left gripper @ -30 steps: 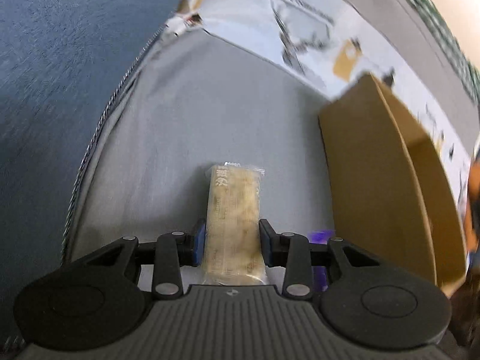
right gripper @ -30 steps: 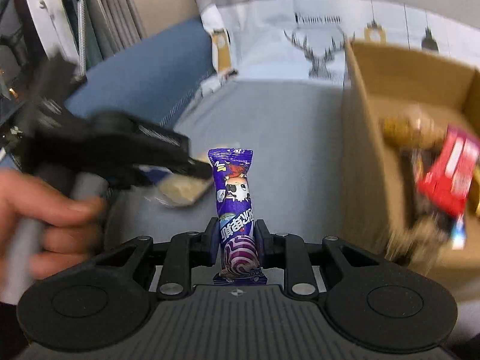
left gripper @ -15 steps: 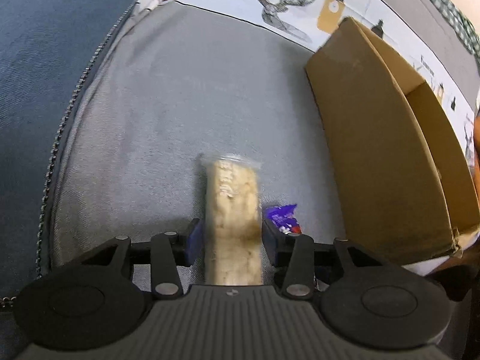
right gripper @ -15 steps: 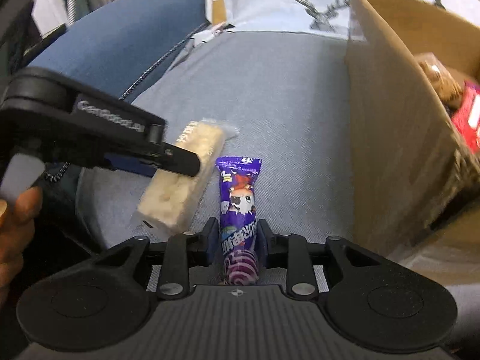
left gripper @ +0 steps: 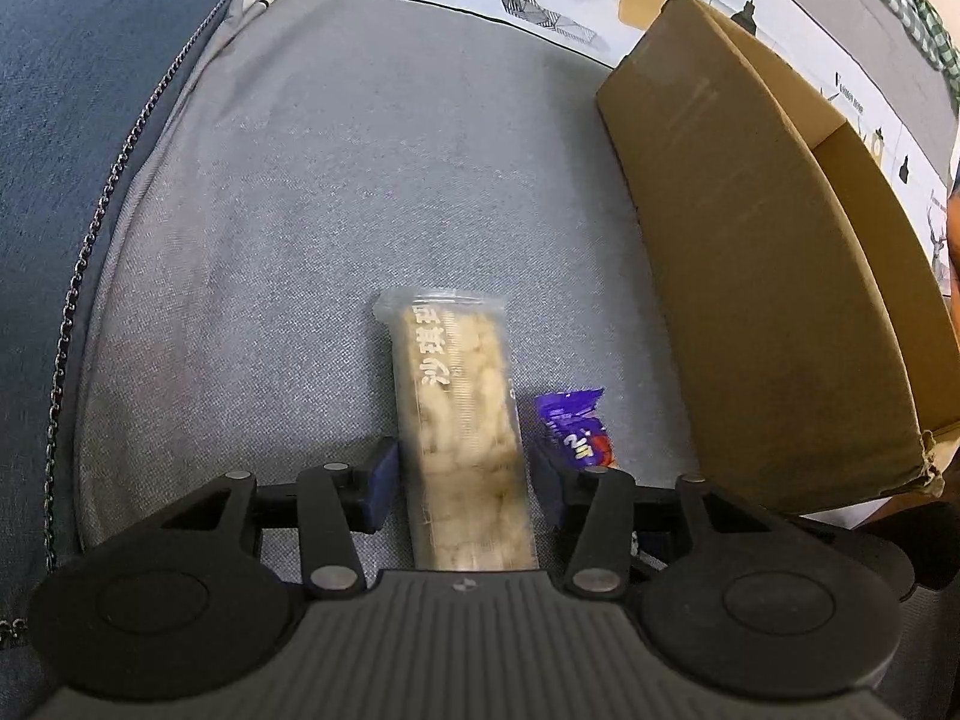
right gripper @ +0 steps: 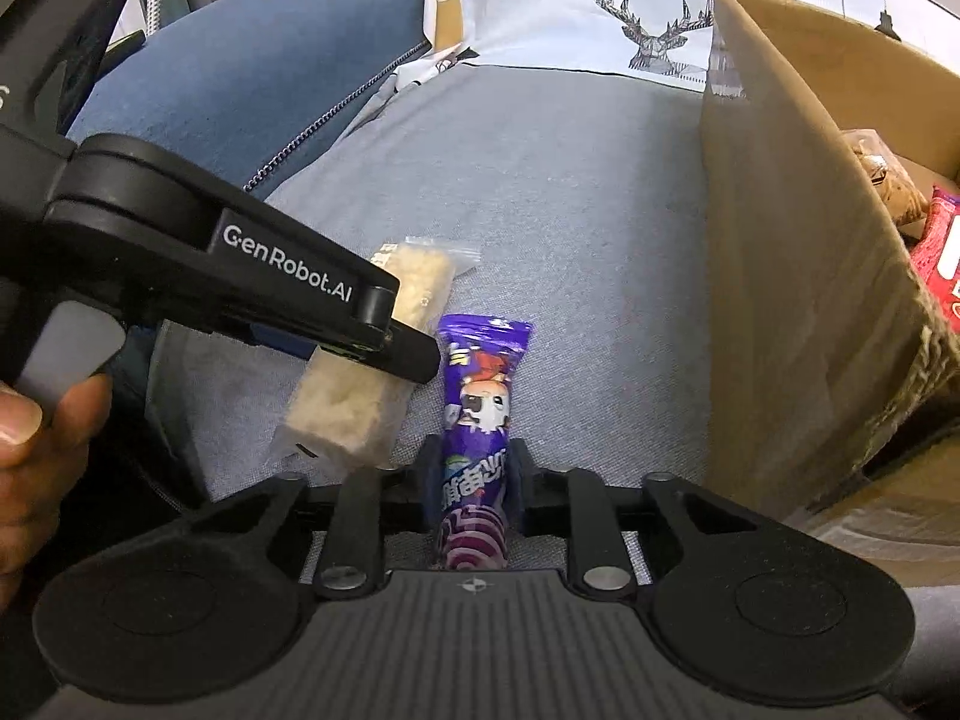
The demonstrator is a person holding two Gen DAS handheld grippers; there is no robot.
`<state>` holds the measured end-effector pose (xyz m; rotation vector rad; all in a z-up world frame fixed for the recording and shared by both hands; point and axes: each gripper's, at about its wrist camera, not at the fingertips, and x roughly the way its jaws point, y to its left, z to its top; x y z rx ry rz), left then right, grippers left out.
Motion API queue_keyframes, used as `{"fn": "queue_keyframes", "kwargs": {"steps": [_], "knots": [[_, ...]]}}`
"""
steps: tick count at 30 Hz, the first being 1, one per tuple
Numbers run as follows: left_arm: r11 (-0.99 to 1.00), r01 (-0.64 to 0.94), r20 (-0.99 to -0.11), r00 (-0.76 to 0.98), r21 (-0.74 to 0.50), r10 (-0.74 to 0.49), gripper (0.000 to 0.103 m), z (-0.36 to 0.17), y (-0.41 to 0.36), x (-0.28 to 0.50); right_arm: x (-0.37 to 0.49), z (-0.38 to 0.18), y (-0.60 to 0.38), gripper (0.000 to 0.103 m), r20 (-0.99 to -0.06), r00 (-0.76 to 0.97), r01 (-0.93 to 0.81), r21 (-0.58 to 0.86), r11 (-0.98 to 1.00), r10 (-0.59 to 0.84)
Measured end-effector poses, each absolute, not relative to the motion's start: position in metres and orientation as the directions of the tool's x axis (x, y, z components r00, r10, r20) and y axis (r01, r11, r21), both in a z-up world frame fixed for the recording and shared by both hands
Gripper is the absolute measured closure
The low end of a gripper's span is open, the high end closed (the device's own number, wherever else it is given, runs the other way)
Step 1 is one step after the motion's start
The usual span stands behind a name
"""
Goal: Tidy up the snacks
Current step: 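Hold the purple candy bar in the right tool while the left tool holds the nougat bar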
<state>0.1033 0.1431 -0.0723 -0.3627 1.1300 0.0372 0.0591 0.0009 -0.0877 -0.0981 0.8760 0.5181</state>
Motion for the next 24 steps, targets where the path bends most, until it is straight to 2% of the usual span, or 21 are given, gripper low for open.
{"fn": "queue_keyframes", "kwargs": {"steps": [2, 24], "knots": [[0.941, -0.215, -0.889, 0.435, -0.26, -0.146, 0.059, -0.0716, 0.1436, 0.1033, 0.0583, -0.0861, -0.0007, 0.082, -0.75, 0.531, -0.467, 0.13, 0.875, 0.395], [0.938, -0.229, -0.889, 0.435, -0.261, -0.141, 0.06, -0.0665, 0.1476, 0.1014, 0.0591, -0.0886, -0.006, 0.082, -0.757, 0.526, -0.45, 0.139, 0.882, 0.388]]}}
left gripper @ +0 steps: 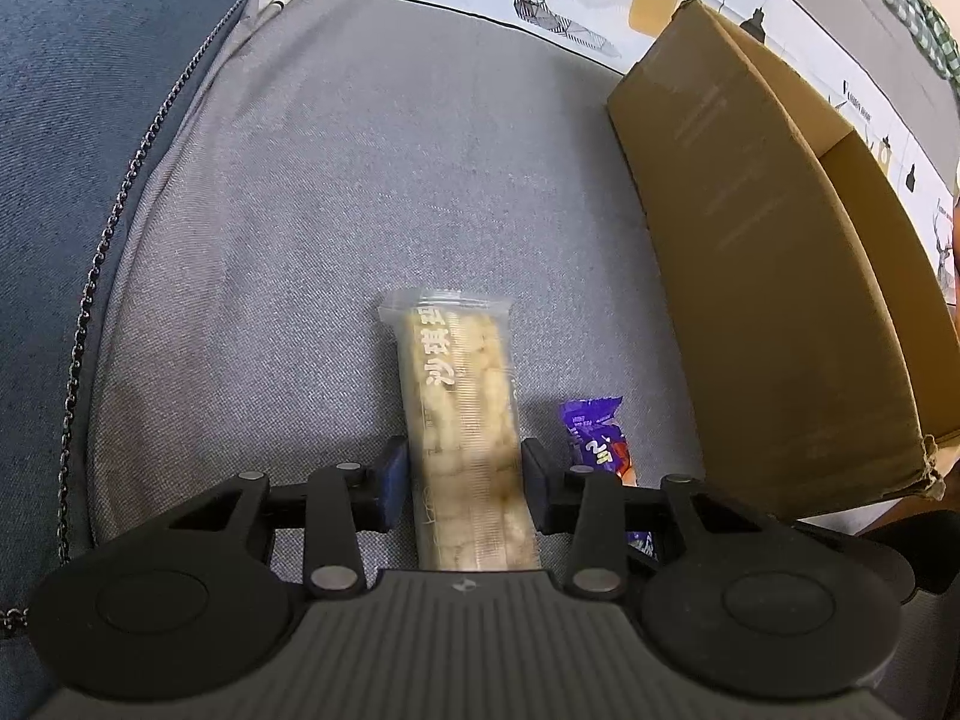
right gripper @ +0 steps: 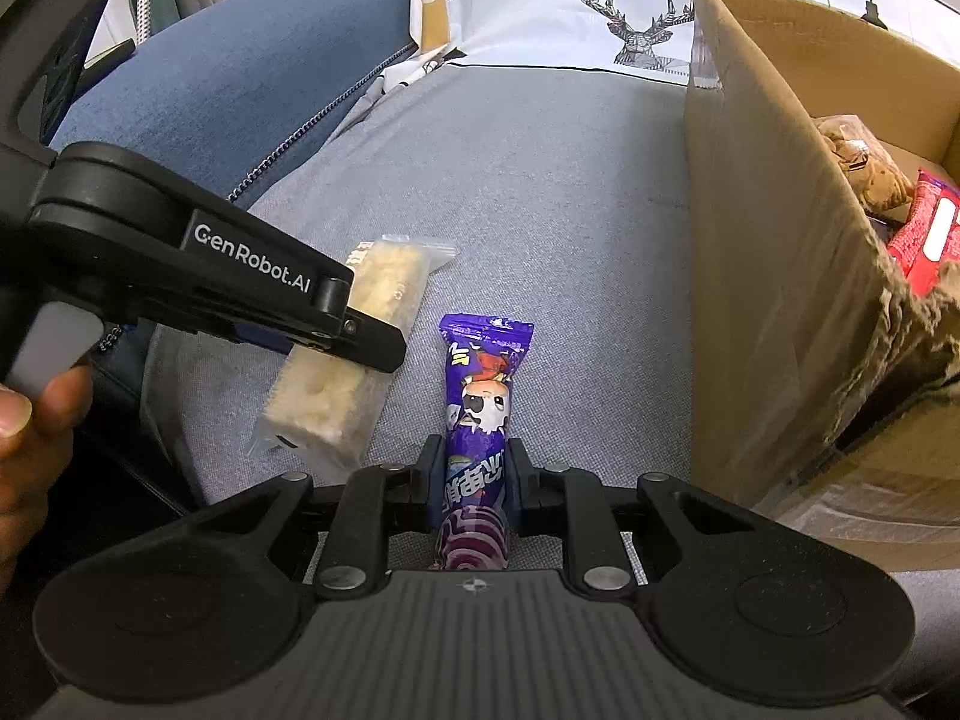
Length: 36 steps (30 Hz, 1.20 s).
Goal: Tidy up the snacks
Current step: 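Hold the purple candy bar in the right tool while the left tool holds the nougat bar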
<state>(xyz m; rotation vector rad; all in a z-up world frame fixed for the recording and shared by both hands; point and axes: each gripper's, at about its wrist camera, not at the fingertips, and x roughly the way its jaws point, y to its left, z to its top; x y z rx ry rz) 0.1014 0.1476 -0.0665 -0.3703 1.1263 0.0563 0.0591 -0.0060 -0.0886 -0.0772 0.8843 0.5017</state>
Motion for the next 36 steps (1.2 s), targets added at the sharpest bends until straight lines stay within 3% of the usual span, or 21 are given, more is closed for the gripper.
{"fn": "queue_keyframes", "kwargs": {"steps": [36], "knots": [[0.942, -0.227, -0.889, 0.439, -0.248, -0.129, 0.06, -0.0669, 0.1432, 0.1026, 0.0593, -0.088, -0.0054, 0.082, -0.756, 0.527, -0.451, 0.138, 0.882, 0.388]]}}
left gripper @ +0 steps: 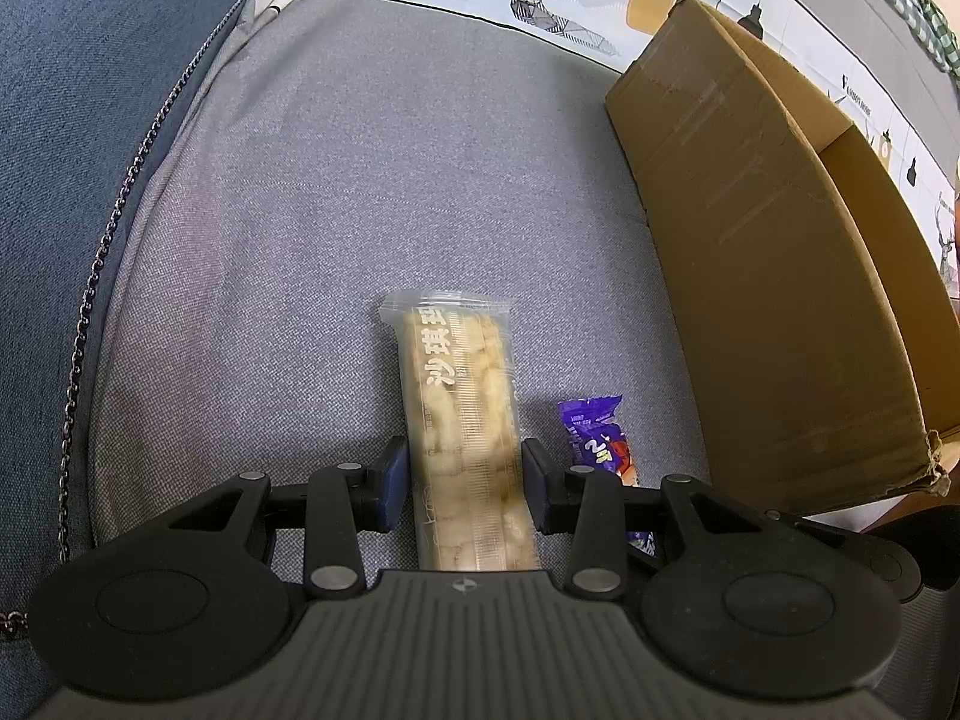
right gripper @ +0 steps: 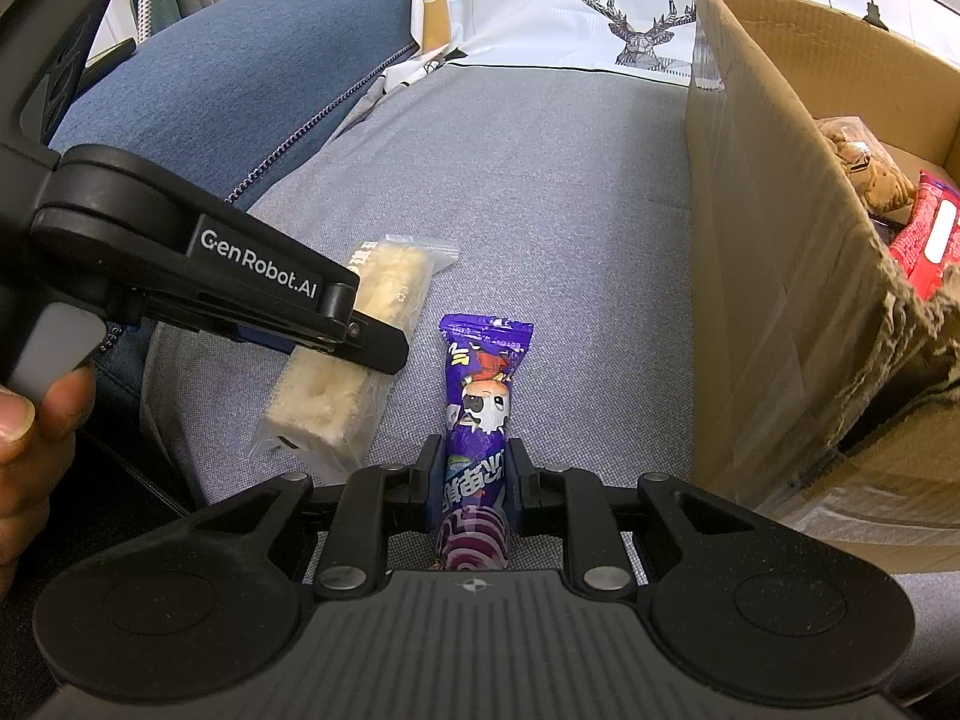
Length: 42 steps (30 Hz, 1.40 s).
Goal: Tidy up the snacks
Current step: 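Hold the purple candy bar in the right tool while the left tool holds the nougat bar, then carry the purple bar with the right tool while the left tool carries the nougat bar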
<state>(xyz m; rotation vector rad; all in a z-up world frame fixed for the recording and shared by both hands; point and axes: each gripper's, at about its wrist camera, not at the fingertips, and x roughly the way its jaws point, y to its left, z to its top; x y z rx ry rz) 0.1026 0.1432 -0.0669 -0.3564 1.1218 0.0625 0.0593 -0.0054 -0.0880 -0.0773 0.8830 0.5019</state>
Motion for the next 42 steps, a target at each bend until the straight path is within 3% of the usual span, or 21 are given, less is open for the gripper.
{"fn": "queue_keyframes", "kwargs": {"steps": [14, 24, 32, 42], "knots": [[0.937, -0.194, -0.82, 0.556, -0.29, -0.139, 0.06, -0.05, 0.144, 0.088, 0.054, -0.072, -0.01, 0.082, -0.697, 0.595, -0.444, 0.129, 0.887, 0.399], [0.92, -0.169, -0.666, 0.737, -0.353, -0.12, 0.06, -0.021, 0.147, 0.062, 0.045, -0.043, -0.019, 0.082, -0.59, 0.679, -0.46, 0.122, 0.879, 0.437], [0.886, -0.154, -0.532, 0.839, -0.437, -0.117, 0.06, -0.003, 0.156, 0.038, 0.029, -0.009, -0.032, 0.082, -0.454, 0.75, -0.482, 0.123, 0.868, 0.481], [0.897, -0.147, -0.517, 0.85, -0.417, -0.102, 0.06, 0.0, 0.151, 0.036, 0.023, 0.017, -0.056, 0.082, -0.331, 0.793, -0.496, 0.135, 0.858, 0.511]]}}
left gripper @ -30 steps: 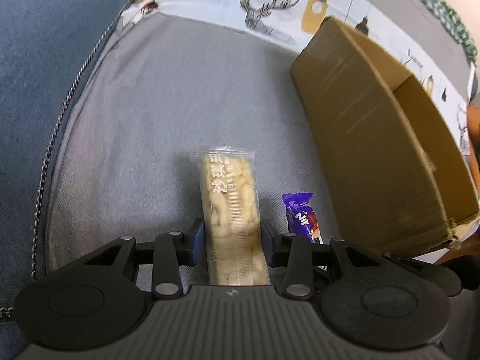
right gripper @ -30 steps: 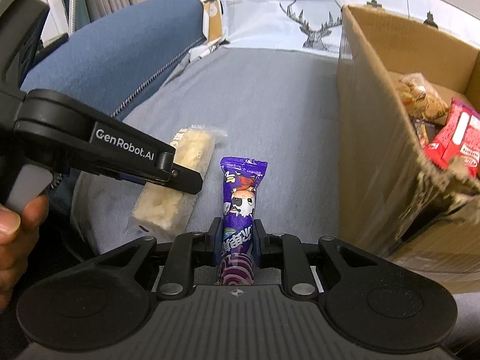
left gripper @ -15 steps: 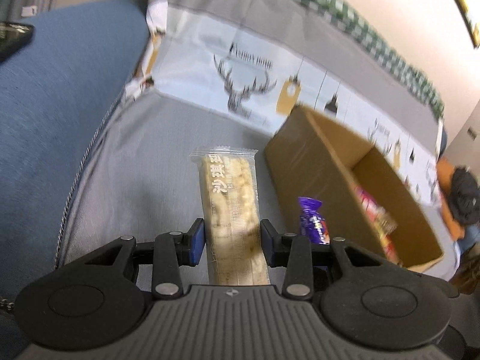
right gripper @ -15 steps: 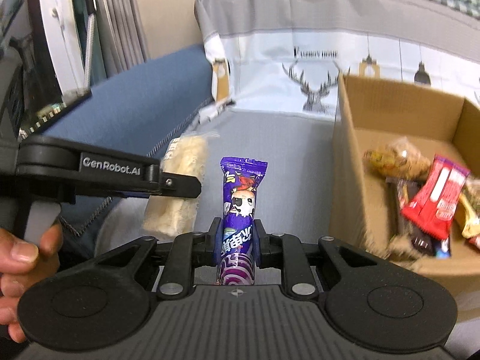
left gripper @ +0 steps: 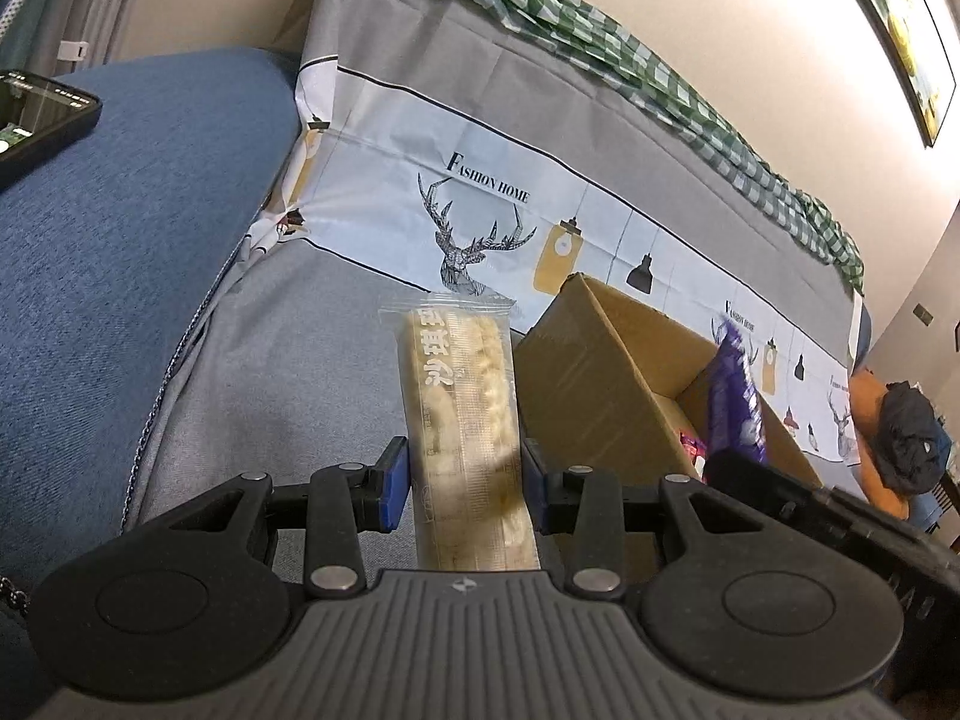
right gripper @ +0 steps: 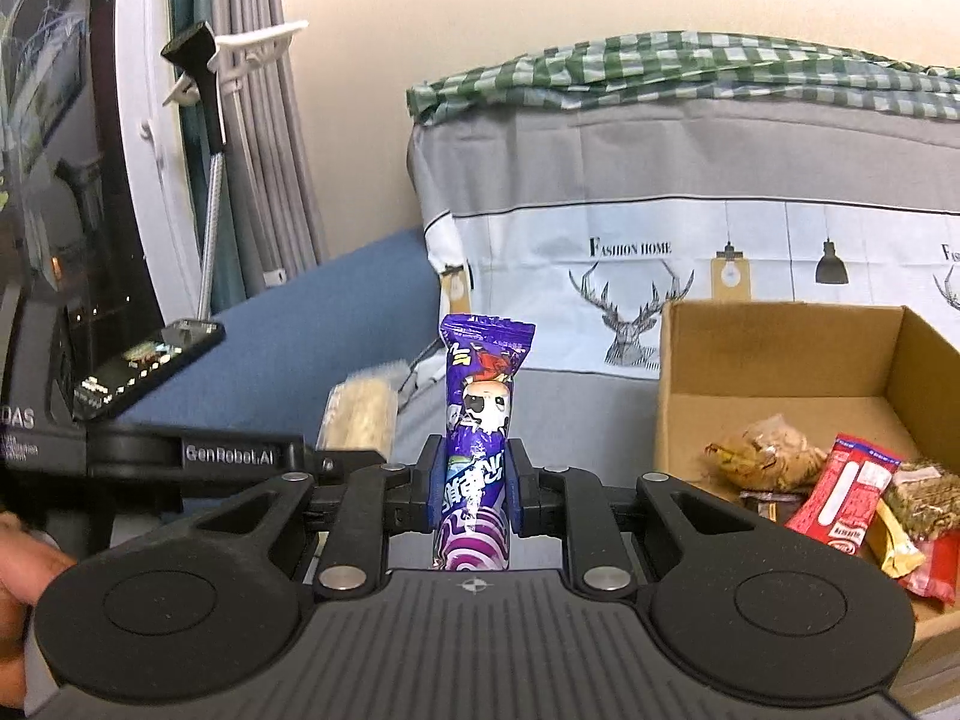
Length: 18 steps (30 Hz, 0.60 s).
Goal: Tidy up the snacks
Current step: 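Carry the purple bar with the right tool while the left tool carries the nougat bar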
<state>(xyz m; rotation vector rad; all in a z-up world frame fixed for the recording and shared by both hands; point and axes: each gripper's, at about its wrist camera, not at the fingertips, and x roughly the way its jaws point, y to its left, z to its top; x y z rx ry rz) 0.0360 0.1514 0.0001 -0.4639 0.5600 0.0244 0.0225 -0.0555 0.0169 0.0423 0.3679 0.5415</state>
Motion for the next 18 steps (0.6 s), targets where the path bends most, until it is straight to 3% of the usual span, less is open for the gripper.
{"fn": "queue_keyframes", "kwargs": {"steps": [9, 18], "knots": [[0.902, -0.168, -0.525, 0.848, -0.398, -0.074, 0.06, 0.004, 0.147, 0.033, 0.032, 0.025, -0.081, 0.082, -0.282, 0.825, -0.45, 0.196, 0.871, 0.489], [0.9, -0.253, -0.602, 0.798, -0.355, -0.013, 0.06, 0.009, 0.125, 0.037, 0.051, 0.026, -0.122, 0.082, -0.263, 0.859, -0.37, 0.274, 0.887, 0.44]]}}
